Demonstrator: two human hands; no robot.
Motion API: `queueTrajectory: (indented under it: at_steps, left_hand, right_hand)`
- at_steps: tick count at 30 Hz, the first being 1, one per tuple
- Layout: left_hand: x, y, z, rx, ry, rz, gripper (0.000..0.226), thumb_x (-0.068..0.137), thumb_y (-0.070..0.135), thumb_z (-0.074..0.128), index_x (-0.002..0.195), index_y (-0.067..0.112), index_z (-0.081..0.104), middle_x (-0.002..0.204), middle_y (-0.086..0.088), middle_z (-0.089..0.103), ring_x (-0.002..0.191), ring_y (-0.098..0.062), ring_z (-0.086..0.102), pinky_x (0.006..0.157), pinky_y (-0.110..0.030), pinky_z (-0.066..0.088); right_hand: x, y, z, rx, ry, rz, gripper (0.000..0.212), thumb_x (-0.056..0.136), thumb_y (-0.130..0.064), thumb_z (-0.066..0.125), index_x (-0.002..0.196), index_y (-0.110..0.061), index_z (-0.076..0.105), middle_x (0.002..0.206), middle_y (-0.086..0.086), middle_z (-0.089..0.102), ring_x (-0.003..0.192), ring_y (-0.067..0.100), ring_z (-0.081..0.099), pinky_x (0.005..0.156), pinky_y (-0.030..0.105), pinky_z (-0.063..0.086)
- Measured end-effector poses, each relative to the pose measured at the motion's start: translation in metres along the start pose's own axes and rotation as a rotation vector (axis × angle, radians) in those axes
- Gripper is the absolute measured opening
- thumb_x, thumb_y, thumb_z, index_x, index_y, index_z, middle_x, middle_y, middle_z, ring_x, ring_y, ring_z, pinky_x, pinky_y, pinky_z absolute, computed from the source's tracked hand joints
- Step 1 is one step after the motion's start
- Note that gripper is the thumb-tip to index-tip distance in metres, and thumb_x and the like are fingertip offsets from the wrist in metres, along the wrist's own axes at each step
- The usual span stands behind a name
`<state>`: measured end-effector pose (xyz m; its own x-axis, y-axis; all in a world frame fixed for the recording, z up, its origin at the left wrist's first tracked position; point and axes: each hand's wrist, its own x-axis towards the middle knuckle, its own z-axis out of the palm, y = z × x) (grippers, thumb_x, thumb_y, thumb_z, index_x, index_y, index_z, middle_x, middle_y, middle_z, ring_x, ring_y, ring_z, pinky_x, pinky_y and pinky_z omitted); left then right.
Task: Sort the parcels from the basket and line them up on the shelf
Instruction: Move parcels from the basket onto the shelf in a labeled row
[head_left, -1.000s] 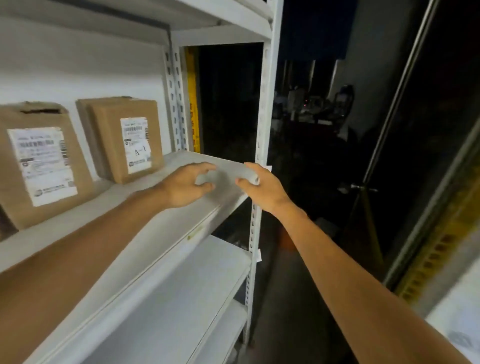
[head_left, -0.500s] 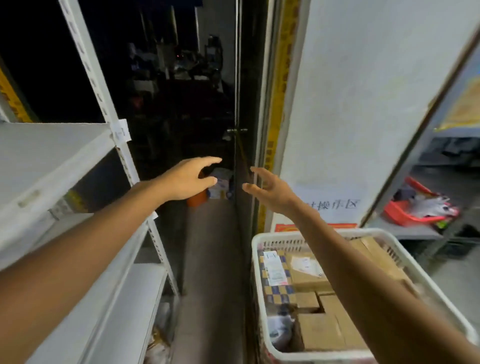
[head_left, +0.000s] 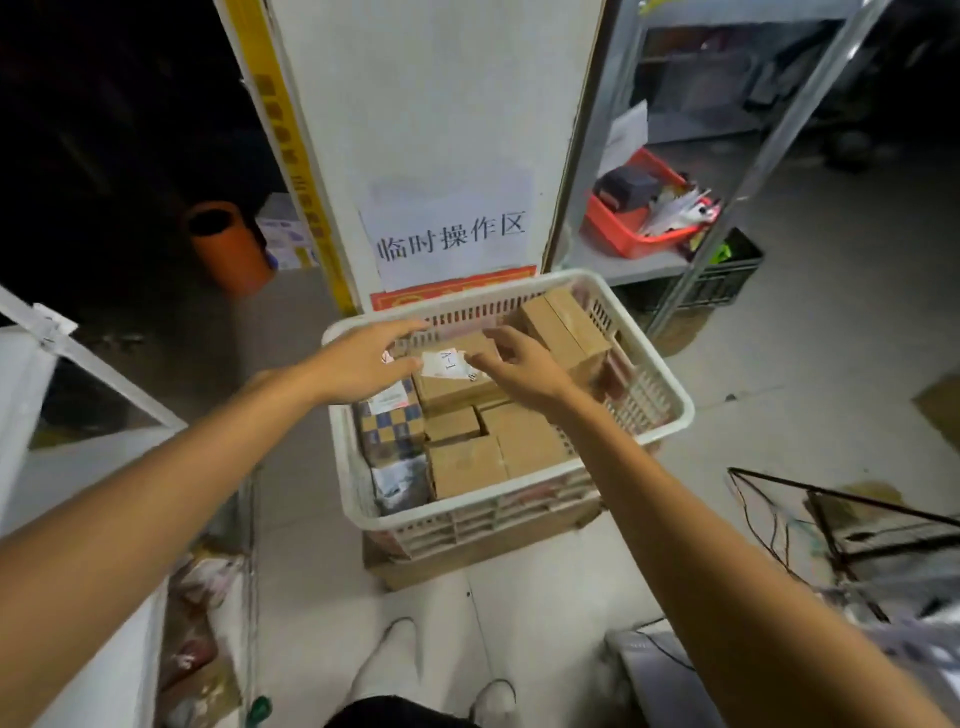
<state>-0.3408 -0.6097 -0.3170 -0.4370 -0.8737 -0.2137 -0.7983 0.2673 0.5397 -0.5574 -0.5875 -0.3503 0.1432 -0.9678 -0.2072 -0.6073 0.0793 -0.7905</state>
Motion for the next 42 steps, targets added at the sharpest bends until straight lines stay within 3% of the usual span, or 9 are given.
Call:
queueTrajectory:
  at_steps: [7, 11, 15, 19, 25, 31, 34, 37, 42]
  left_hand:
    - [0.074, 0.014, 0.056, -0.033, -0.124, 0.019, 0.050, 0.096, 0.018, 0.054, 0.144, 0.018, 0.039, 0.144, -0.002, 0.044, 0.129, -0.018, 0.043, 0.096, -0.023, 0.032]
    - [0.126, 0.007, 0.081, -0.123, -0.163, 0.030, 0.044, 0.096, 0.020, 0.054, 0.139, 0.019, 0.045, 0.136, 0.003, 0.048, 0.126, -0.014, 0.045, 0.105, -0.030, 0.037]
    - [0.171, 0.007, 0.110, -0.170, -0.255, 0.023, 0.045, 0.096, 0.023, 0.053, 0.140, 0.021, 0.044, 0.142, -0.003, 0.047, 0.127, -0.020, 0.046, 0.101, -0.029, 0.037]
    - [0.211, 0.012, 0.134, -0.277, -0.324, -0.035, 0.043, 0.097, 0.022, 0.052, 0.140, 0.022, 0.044, 0.141, -0.003, 0.048, 0.127, -0.020, 0.047, 0.099, -0.028, 0.037]
    - [0.275, 0.017, 0.171, -0.466, -0.281, -0.226, 0.043, 0.099, 0.021, 0.049, 0.141, 0.024, 0.042, 0.141, -0.004, 0.050, 0.124, -0.017, 0.050, 0.093, -0.025, 0.039]
    - [0.325, 0.008, 0.208, -0.284, -0.222, -0.260, 0.054, 0.097, 0.025, 0.052, 0.146, 0.032, 0.032, 0.149, 0.000, 0.039, 0.134, -0.020, 0.040, 0.109, -0.037, 0.035]
    - [0.348, 0.014, 0.231, -0.263, -0.141, -0.240, 0.055, 0.097, 0.023, 0.053, 0.148, 0.026, 0.033, 0.152, 0.003, 0.032, 0.137, -0.014, 0.033, 0.109, -0.026, 0.026]
    - [0.362, 0.019, 0.257, -0.264, 0.051, -0.242, 0.049, 0.093, 0.019, 0.059, 0.140, 0.024, 0.047, 0.144, 0.005, 0.037, 0.129, -0.009, 0.039, 0.108, -0.028, 0.034]
    - [0.368, 0.017, 0.284, -0.240, 0.152, -0.208, 0.049, 0.086, 0.018, 0.068, 0.134, 0.019, 0.055, 0.142, -0.001, 0.038, 0.132, -0.012, 0.036, 0.109, -0.022, 0.029]
  right_hand:
    - [0.017, 0.066, -0.026, 0.019, 0.030, 0.160, 0.059, 0.096, -0.041, 0.055, 0.144, -0.011, 0.040, 0.145, 0.007, 0.048, 0.130, 0.021, 0.048, 0.102, 0.033, 0.042]
    - [0.033, 0.094, -0.045, 0.028, 0.026, 0.271, 0.060, 0.095, -0.043, 0.055, 0.144, -0.012, 0.040, 0.142, 0.008, 0.049, 0.125, 0.022, 0.051, 0.100, 0.034, 0.046]
    - [0.052, 0.122, -0.068, 0.032, 0.011, 0.377, 0.058, 0.097, -0.041, 0.054, 0.146, -0.016, 0.037, 0.138, 0.003, 0.050, 0.096, 0.002, 0.058, 0.072, 0.005, 0.040]
    - [0.081, 0.152, -0.077, -0.029, 0.015, 0.436, 0.063, 0.094, -0.044, 0.057, 0.146, -0.015, 0.039, 0.144, 0.008, 0.046, 0.127, 0.021, 0.049, 0.096, 0.026, 0.038]
    - [0.143, 0.208, -0.087, -0.122, 0.001, 0.447, 0.069, 0.086, -0.046, 0.066, 0.144, -0.019, 0.040, 0.146, 0.010, 0.041, 0.125, 0.028, 0.049, 0.105, 0.046, 0.044]
    - [0.211, 0.257, -0.092, -0.355, -0.045, 0.357, 0.077, 0.083, -0.044, 0.068, 0.146, -0.027, 0.028, 0.157, 0.008, 0.018, 0.142, 0.035, 0.017, 0.116, 0.051, 0.024]
    - [0.228, 0.278, -0.081, -0.379, -0.099, 0.345, 0.091, 0.080, -0.053, 0.068, 0.151, -0.033, 0.014, 0.159, 0.012, 0.009, 0.142, 0.038, 0.018, 0.115, 0.049, 0.023]
    - [0.232, 0.299, -0.064, -0.486, -0.053, 0.348, 0.104, 0.077, -0.067, 0.059, 0.154, -0.033, -0.001, 0.160, 0.018, 0.005, 0.142, 0.038, 0.018, 0.114, 0.050, 0.022]
    - [0.233, 0.323, -0.055, -0.495, 0.077, 0.291, 0.100, 0.073, -0.071, 0.039, 0.156, -0.026, 0.006, 0.154, 0.024, 0.019, 0.133, 0.041, 0.029, 0.105, 0.051, 0.031]
